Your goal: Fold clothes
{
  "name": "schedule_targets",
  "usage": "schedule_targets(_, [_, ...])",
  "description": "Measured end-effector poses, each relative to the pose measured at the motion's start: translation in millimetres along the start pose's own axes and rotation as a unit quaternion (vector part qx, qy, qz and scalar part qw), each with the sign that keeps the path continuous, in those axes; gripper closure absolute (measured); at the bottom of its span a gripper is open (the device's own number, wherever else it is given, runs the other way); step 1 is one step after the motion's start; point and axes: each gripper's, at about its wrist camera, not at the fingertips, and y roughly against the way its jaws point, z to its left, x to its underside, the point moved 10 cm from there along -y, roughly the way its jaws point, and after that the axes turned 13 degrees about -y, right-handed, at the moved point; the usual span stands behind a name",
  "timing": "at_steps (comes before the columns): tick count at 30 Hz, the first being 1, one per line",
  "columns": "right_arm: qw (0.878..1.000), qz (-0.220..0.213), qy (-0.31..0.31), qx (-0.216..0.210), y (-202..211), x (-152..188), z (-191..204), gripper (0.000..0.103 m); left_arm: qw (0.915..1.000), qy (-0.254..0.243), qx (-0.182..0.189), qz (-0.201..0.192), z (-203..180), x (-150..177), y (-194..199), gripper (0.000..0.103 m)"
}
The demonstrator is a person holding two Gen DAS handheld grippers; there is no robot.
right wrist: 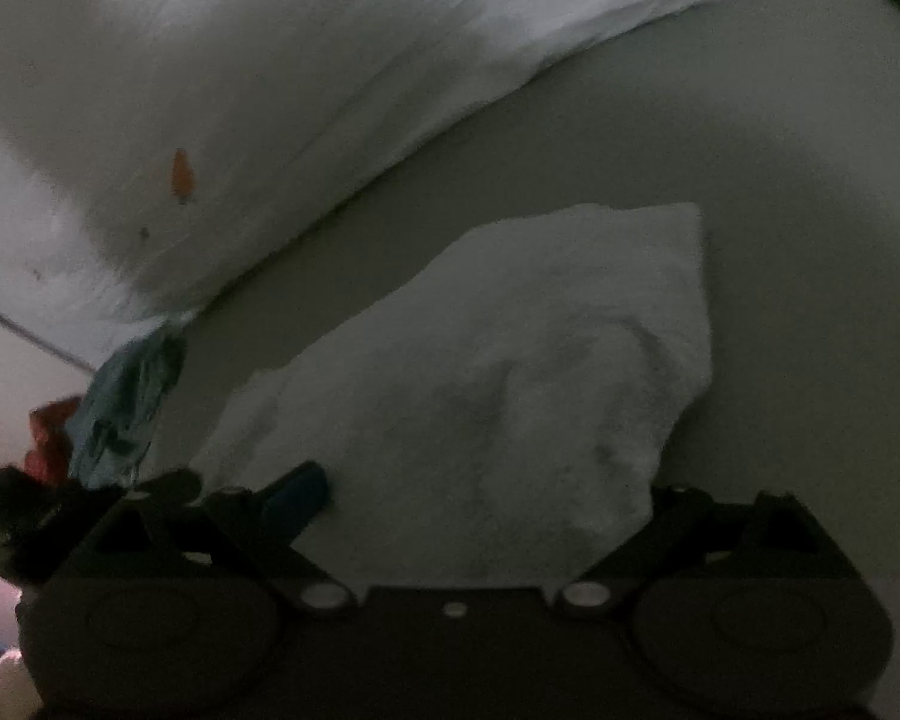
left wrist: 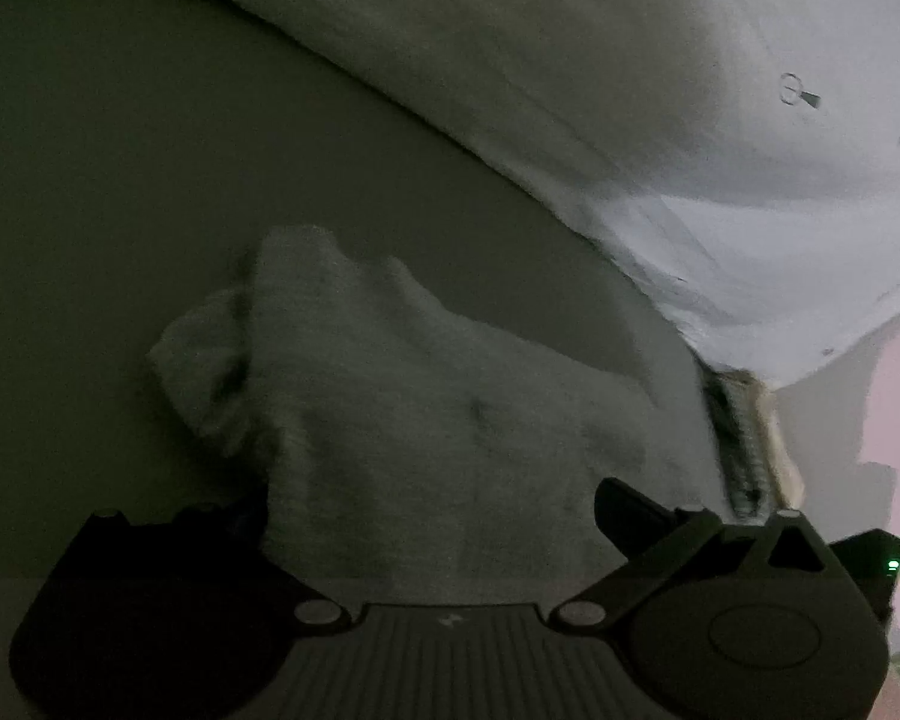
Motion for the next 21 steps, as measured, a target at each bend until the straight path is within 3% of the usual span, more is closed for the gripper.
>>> schedule_targets(2, [1.000,-0.001,-0.008,0.006,2,3,6,0.018,0.9999,0.007,0.015,-0.002,-8,2,-5,0.002])
schedule_targets(4, [1.000,-0.006,-0.025,0.002,8,5,11,0.041,0.9998,-0.007,0.018,0.000,-19,5,-7,0.003])
schedule_targets(6, [0.999,-0.012,-0.031,0.001,15,9,18,0.058,0.9993,-0.002,0.037,-0.002,-30,5,-5,0.005])
schedule_targets(7, [1.000,-0.014,-0.026,0.002,20,12,23,0.062,0.9987,0.006,0.050,-0.006,-35,4,-3,0.006])
schedule_targets(14, [0.997,-0.047,0.053,0.020,51,18,70,0.068,0.9946,-0.027,0.100,-0.009,-84,-3,11,0.009])
schedule_targets(18, [0.997,-0.079,0.018,-0.005,76,4,73,0.073,0.9903,-0.046,0.131,-0.007,-116,-8,14,0.009])
schedule_targets(21, [0.992,-0.117,-0.014,-0.046,107,-11,73,0.081,0.9846,-0.067,0.162,-0.004,-146,-14,13,0.010])
